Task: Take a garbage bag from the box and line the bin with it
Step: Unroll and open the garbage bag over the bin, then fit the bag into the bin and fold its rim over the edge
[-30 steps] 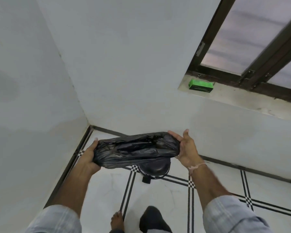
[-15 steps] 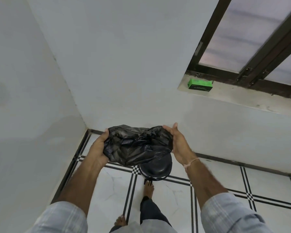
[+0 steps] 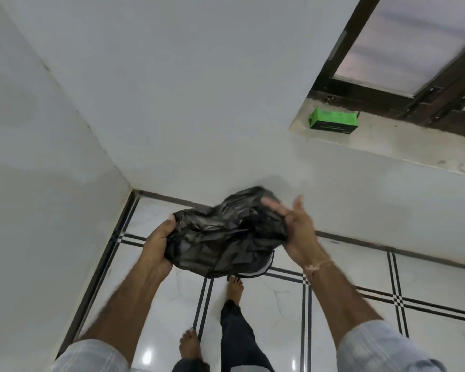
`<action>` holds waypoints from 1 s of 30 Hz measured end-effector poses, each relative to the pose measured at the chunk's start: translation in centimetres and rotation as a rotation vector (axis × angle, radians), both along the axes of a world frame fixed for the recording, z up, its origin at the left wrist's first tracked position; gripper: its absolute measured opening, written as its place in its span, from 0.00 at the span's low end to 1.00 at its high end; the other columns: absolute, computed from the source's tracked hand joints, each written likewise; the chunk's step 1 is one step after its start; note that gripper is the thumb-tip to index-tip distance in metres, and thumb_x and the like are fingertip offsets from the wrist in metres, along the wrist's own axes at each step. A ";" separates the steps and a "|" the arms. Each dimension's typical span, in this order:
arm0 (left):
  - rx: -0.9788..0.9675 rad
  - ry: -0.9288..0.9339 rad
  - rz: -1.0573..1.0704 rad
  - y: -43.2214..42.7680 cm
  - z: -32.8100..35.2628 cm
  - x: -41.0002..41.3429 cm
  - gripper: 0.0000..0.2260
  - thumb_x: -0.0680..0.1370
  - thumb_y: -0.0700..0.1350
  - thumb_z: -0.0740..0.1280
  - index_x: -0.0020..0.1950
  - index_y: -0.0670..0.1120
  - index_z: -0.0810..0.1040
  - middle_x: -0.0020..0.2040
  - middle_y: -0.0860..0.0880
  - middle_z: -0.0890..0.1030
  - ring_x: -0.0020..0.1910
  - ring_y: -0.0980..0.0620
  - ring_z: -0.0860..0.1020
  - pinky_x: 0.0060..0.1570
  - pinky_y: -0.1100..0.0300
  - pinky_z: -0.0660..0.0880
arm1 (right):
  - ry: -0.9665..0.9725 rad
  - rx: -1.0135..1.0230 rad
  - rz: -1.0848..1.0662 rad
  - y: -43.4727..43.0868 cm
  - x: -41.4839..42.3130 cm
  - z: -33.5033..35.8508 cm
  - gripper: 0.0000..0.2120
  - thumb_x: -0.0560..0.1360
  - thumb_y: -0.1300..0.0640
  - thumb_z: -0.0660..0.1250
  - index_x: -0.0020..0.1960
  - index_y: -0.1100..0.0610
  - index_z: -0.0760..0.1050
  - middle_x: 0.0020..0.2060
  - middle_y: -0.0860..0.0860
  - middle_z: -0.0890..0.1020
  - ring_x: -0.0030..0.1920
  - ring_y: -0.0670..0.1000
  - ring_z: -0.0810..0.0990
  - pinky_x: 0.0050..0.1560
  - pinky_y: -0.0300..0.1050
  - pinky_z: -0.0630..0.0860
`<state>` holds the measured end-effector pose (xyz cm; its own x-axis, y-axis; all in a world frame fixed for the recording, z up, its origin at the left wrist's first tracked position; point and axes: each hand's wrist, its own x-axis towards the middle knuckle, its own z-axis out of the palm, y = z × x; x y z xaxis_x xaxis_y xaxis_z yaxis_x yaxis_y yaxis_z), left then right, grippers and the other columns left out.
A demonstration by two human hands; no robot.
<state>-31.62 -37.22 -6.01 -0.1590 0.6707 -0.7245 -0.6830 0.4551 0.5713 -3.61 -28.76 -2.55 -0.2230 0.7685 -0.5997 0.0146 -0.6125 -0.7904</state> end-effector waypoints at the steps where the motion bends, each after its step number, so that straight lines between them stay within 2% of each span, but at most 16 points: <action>1: -0.008 0.000 0.007 0.7 -0.5 0.5 0.23 0.82 0.53 0.64 0.69 0.36 0.77 0.63 0.35 0.81 0.60 0.38 0.82 0.50 0.49 0.84 | -0.062 -0.011 0.076 0.4 0.0 -0.8 0.32 0.73 0.31 0.67 0.62 0.56 0.84 0.61 0.58 0.86 0.60 0.56 0.86 0.62 0.51 0.80; 3: -0.021 -0.012 0.012 2.0 -1.4 1.7 0.24 0.82 0.52 0.64 0.69 0.35 0.76 0.63 0.34 0.81 0.59 0.38 0.82 0.51 0.49 0.83 | -0.159 -0.038 0.129 0.8 0.3 -3.0 0.30 0.79 0.31 0.59 0.61 0.54 0.85 0.59 0.54 0.87 0.59 0.52 0.86 0.61 0.46 0.81; 4: -0.030 -0.022 0.016 2.6 -1.9 2.1 0.23 0.82 0.52 0.64 0.68 0.34 0.76 0.63 0.34 0.81 0.57 0.38 0.82 0.51 0.49 0.83 | -0.154 -0.076 0.076 1.0 0.3 -4.0 0.33 0.80 0.30 0.55 0.64 0.54 0.84 0.59 0.53 0.87 0.59 0.50 0.86 0.58 0.42 0.82; 7: -0.071 -0.021 0.037 4.2 -4.1 3.8 0.19 0.83 0.51 0.63 0.65 0.38 0.79 0.60 0.37 0.83 0.52 0.42 0.84 0.45 0.51 0.84 | -0.133 -0.077 0.008 2.1 0.7 -6.8 0.37 0.75 0.26 0.55 0.69 0.51 0.80 0.65 0.49 0.83 0.63 0.45 0.83 0.52 0.31 0.79; 9: -0.088 -0.028 0.073 4.5 -6.2 4.6 0.19 0.82 0.52 0.64 0.66 0.39 0.78 0.61 0.37 0.83 0.54 0.41 0.84 0.44 0.51 0.84 | -0.116 -0.080 -0.041 1.7 0.9 -8.6 0.33 0.78 0.29 0.54 0.69 0.49 0.80 0.62 0.45 0.84 0.58 0.39 0.84 0.47 0.27 0.78; 11: -0.119 -0.034 0.080 4.5 -9.1 5.7 0.21 0.82 0.52 0.64 0.68 0.38 0.77 0.62 0.37 0.83 0.57 0.40 0.83 0.44 0.51 0.84 | -0.143 -0.088 -0.079 1.1 1.3 -11.3 0.32 0.82 0.32 0.50 0.72 0.50 0.78 0.60 0.44 0.86 0.59 0.40 0.84 0.53 0.31 0.79; 13: -0.132 -0.059 0.057 4.4 -11.6 6.9 0.19 0.83 0.52 0.63 0.65 0.39 0.79 0.55 0.40 0.86 0.50 0.43 0.86 0.39 0.51 0.84 | -0.173 -0.108 -0.140 0.1 2.0 -14.3 0.33 0.81 0.30 0.50 0.73 0.49 0.76 0.64 0.46 0.84 0.65 0.45 0.81 0.62 0.38 0.78; 15: -0.133 -0.072 0.031 4.5 -14.5 8.2 0.16 0.84 0.52 0.61 0.60 0.42 0.81 0.48 0.43 0.88 0.42 0.46 0.87 0.34 0.51 0.84 | -0.169 -0.119 -0.215 -0.4 2.5 -17.8 0.33 0.81 0.31 0.51 0.73 0.49 0.77 0.65 0.47 0.84 0.66 0.46 0.81 0.59 0.38 0.78; 16: -0.132 -0.088 0.023 4.6 -16.2 8.8 0.16 0.84 0.52 0.61 0.61 0.43 0.80 0.48 0.44 0.88 0.42 0.46 0.87 0.35 0.50 0.84 | -0.143 -0.144 -0.262 -0.5 2.8 -19.8 0.32 0.81 0.31 0.51 0.73 0.49 0.77 0.66 0.48 0.83 0.65 0.47 0.81 0.58 0.39 0.78; 18: -0.141 -0.120 0.033 4.8 -19.9 9.7 0.19 0.84 0.53 0.60 0.66 0.41 0.78 0.55 0.41 0.86 0.49 0.43 0.86 0.39 0.48 0.84 | -0.110 -0.170 -0.353 -0.4 3.5 -23.4 0.33 0.82 0.32 0.50 0.73 0.52 0.76 0.68 0.52 0.82 0.67 0.51 0.80 0.64 0.46 0.78; 20: -0.147 -0.147 0.042 5.5 -23.8 10.2 0.22 0.84 0.54 0.60 0.71 0.40 0.75 0.63 0.38 0.83 0.59 0.40 0.83 0.44 0.47 0.83 | -0.054 -0.149 -0.453 0.1 4.3 -26.5 0.35 0.82 0.32 0.47 0.75 0.54 0.73 0.70 0.54 0.80 0.71 0.55 0.77 0.73 0.55 0.72; 21: -0.141 -0.153 0.045 6.0 -25.3 10.4 0.23 0.84 0.54 0.60 0.72 0.40 0.74 0.65 0.38 0.81 0.62 0.39 0.81 0.47 0.46 0.83 | -0.025 -0.127 -0.492 0.5 4.8 -27.9 0.36 0.82 0.32 0.46 0.76 0.54 0.72 0.70 0.54 0.80 0.71 0.55 0.77 0.74 0.57 0.70; 24: -0.095 -0.159 -0.003 7.7 -30.1 11.5 0.22 0.84 0.54 0.61 0.71 0.41 0.75 0.65 0.38 0.81 0.64 0.38 0.79 0.52 0.45 0.82 | -0.055 -0.094 -0.518 1.1 5.8 -32.5 0.36 0.80 0.30 0.50 0.75 0.54 0.73 0.67 0.52 0.82 0.68 0.53 0.80 0.70 0.55 0.74; 27: -0.140 -0.079 -0.136 9.1 -34.8 13.6 0.19 0.83 0.53 0.63 0.68 0.43 0.78 0.61 0.39 0.83 0.60 0.38 0.81 0.45 0.48 0.83 | -0.138 -0.179 -0.283 1.3 5.0 -37.5 0.23 0.82 0.37 0.59 0.68 0.50 0.79 0.59 0.51 0.86 0.58 0.51 0.84 0.56 0.44 0.80; 28: -0.183 -0.069 -0.140 9.5 -36.3 14.2 0.17 0.83 0.53 0.64 0.66 0.45 0.79 0.60 0.41 0.84 0.59 0.38 0.82 0.43 0.48 0.83 | -0.168 -0.197 -0.272 1.6 5.1 -39.0 0.23 0.82 0.36 0.59 0.66 0.48 0.81 0.58 0.50 0.87 0.57 0.50 0.84 0.53 0.42 0.79; 30: -0.246 -0.038 -0.089 10.8 -39.5 14.7 0.15 0.82 0.53 0.65 0.62 0.46 0.81 0.57 0.42 0.85 0.56 0.39 0.83 0.43 0.47 0.83 | -0.192 -0.191 -0.301 2.9 5.7 -41.9 0.27 0.81 0.32 0.57 0.65 0.47 0.82 0.58 0.49 0.87 0.58 0.50 0.84 0.53 0.43 0.78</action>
<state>-16.96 -26.41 -45.52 -0.0775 0.4838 -0.8717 -0.6530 0.6361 0.4111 2.04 -25.85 -44.48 0.1248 0.6534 -0.7467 -0.0514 -0.7473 -0.6625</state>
